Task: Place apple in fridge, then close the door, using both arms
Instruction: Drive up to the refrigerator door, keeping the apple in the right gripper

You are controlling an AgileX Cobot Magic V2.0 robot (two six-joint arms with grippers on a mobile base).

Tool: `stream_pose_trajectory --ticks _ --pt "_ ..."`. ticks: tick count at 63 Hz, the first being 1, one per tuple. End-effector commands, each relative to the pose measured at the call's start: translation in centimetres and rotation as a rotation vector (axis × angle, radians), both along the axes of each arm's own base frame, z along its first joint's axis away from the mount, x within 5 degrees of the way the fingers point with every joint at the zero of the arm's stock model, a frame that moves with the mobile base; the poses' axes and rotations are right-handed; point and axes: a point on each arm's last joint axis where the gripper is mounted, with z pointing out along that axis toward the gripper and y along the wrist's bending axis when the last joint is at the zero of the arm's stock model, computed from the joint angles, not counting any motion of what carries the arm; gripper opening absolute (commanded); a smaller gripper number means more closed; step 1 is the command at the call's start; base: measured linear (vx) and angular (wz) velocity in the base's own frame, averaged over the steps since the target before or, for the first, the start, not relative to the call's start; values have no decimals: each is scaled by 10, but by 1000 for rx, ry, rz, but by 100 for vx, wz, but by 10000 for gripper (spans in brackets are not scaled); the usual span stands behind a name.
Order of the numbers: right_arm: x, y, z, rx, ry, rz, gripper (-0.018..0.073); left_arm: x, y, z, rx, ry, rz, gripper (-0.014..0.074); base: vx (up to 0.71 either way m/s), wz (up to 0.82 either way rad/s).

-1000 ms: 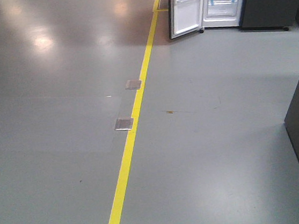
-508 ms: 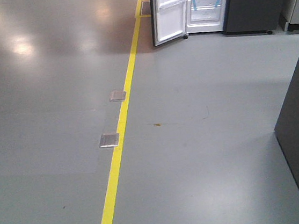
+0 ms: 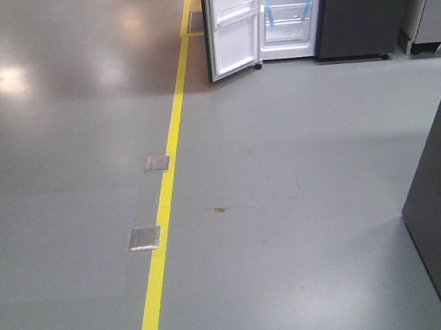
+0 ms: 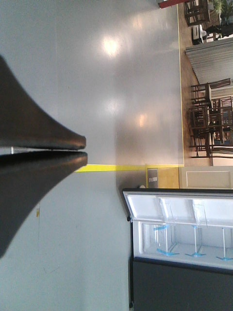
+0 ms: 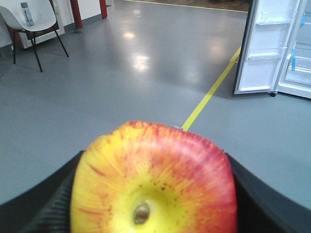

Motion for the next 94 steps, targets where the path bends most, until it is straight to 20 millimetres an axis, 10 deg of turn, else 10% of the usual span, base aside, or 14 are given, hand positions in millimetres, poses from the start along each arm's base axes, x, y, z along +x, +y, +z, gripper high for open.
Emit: stream_pose_trajectory --ticks 1,94 --pt "1 -1 13 37 -74 -21 -6 0 -2 0 -11 -61 -19 -6 31 -6" --pt "1 -1 13 37 -74 -21 -6 0 -2 0 -11 -61 -19 -6 34 -3"
